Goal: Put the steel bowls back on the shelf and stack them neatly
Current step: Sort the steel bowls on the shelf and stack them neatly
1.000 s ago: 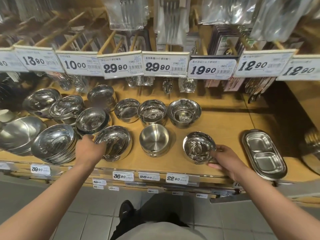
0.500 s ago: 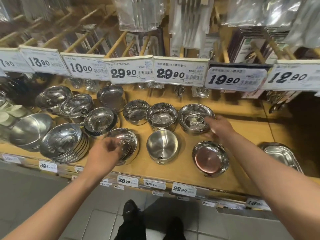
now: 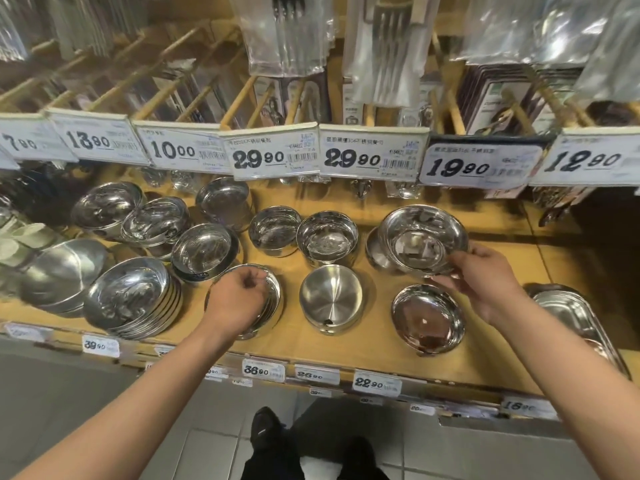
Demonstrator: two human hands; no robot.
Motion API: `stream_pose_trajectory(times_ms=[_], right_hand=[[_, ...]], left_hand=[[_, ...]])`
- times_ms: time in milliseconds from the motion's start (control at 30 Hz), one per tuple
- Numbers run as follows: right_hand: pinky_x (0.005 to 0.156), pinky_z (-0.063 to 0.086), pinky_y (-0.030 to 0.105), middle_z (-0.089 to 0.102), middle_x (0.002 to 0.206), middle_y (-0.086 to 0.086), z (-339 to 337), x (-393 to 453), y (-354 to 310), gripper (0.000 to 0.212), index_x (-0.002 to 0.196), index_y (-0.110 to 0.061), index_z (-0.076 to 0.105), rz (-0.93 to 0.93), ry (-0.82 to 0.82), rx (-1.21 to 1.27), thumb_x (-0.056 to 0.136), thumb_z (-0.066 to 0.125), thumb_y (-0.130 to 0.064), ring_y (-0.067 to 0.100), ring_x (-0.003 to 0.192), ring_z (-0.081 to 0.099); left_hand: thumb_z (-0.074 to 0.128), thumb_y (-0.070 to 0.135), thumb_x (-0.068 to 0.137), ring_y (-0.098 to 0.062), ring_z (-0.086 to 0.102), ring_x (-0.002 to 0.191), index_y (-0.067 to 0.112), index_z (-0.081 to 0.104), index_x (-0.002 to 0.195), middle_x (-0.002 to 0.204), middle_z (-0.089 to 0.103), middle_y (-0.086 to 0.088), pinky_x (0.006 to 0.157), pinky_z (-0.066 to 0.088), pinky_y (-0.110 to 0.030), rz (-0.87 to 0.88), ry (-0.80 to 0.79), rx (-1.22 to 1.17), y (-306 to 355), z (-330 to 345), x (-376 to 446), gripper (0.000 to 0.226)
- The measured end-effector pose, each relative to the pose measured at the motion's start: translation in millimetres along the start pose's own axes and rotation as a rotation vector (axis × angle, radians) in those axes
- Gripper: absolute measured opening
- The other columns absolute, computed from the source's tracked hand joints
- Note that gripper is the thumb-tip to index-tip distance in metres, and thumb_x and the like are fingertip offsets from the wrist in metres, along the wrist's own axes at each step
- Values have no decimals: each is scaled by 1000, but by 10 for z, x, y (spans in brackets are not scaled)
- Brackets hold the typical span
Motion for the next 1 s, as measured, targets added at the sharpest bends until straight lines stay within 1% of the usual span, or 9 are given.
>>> stream_pose_trajectory(times_ms=[133,233,300,400,467,633,833,900,1000], right_hand=[[54,61,22,74,102,17,-167,-248,95,7,104,-6,64,42,10,59,99,60,-5,24,76,78],[54,62,25,72,105,21,-291,-397,185,6,103,-3,62,77,18,74,98,61,-6,25,78,78],[51,62,27,71,104,24,-360,-474,212,5,103,-3,60,88,29,103,98,60,-3,25,74,78],[58,63,35,71,107,24,-434,-535,218,11,109,-4,59,93,42,109,98,58,-2,26,74,78],[64,61,40,71,108,23,-451,-559,216,17,115,-3,58,101,43,104,99,58,-2,27,77,78],[67,59,43,74,102,22,-453,-601,155,10,107,-5,59,97,46,120,98,57,-1,28,80,78],[63,62,37,70,92,15,-362,-616,182,6,102,-5,62,117,24,153,98,59,-2,22,71,78],[63,63,35,67,91,14,-308,-604,189,4,100,-5,62,118,2,146,97,61,-3,20,68,77],[61,64,31,65,100,16,-206,-576,165,6,102,-5,62,109,-39,123,96,63,-5,19,72,78]], left_hand=[[56,11,98,-19,59,75,17,65,94,88,67,-3,68,51,-31,10,-61,-18,213,211,274,11],[61,9,96,-27,67,91,16,62,87,94,69,-7,88,59,-42,-22,-97,-45,289,386,474,11],[63,12,96,-36,70,101,10,64,89,101,73,-18,93,58,-50,-67,-106,-86,292,495,592,7],[62,22,99,-36,72,96,-2,64,99,107,73,-24,95,57,-54,-168,-168,-124,254,705,739,24],[62,26,100,-28,67,86,4,59,90,100,72,-20,97,56,-52,-222,-199,-128,218,818,803,24],[69,18,94,-36,73,95,-3,64,100,101,73,-23,91,59,-47,-229,-128,-109,202,823,932,22],[67,11,94,-34,76,72,-2,62,83,80,73,-21,82,63,-48,-232,-71,-155,264,578,890,18],[59,3,95,-28,71,55,-3,60,90,85,71,-22,67,65,-41,-251,-88,-214,278,465,823,8],[53,-2,97,-23,69,57,-1,59,101,98,67,-22,45,59,-26,-261,-144,-299,302,290,667,7]])
Point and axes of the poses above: each hand's wrist, its own x-axis towards the middle knuckle, its own z-axis out of the palm, y = z × x, the point moved 10 cm from there along x, towards the middle knuckle
